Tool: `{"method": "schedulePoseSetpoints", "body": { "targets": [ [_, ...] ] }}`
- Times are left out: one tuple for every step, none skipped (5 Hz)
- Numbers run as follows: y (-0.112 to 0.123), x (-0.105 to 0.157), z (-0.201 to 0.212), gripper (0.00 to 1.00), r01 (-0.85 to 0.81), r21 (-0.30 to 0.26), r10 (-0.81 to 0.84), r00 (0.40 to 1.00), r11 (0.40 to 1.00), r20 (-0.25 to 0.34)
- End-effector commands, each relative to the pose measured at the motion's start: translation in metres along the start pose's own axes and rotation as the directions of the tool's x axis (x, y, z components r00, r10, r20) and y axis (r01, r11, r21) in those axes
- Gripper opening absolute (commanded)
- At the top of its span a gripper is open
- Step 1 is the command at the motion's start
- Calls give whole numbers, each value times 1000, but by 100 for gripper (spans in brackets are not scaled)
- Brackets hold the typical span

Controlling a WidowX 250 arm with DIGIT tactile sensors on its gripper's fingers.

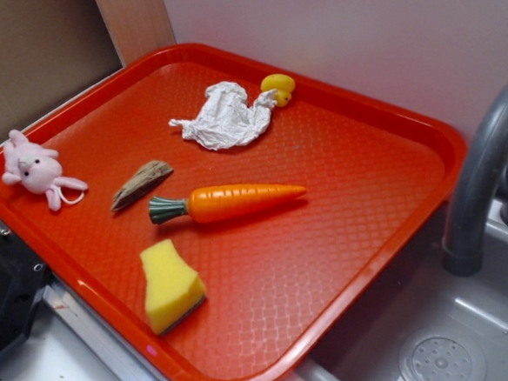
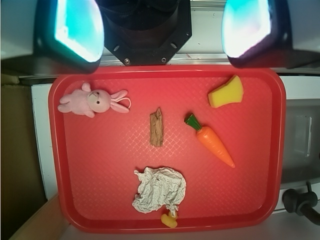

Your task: Grab the pink bunny.

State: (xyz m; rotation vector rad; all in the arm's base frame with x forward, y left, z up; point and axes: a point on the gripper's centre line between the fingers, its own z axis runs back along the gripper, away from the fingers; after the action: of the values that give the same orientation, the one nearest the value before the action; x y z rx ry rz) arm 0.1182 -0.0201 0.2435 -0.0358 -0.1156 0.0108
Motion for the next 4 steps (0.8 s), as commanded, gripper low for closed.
{"method": "schedulePoseSetpoints", "body": {
  "targets": [
    [0, 0, 0, 100, 0, 0, 0, 1000, 1000, 0],
    [13, 18, -5, 100, -244, 10, 242, 967, 970, 85],
    [35, 31, -23, 100, -474, 55, 470, 880, 879, 71],
    [71, 28, -52, 100, -670, 121, 670, 741, 732, 43]
  ]
}}
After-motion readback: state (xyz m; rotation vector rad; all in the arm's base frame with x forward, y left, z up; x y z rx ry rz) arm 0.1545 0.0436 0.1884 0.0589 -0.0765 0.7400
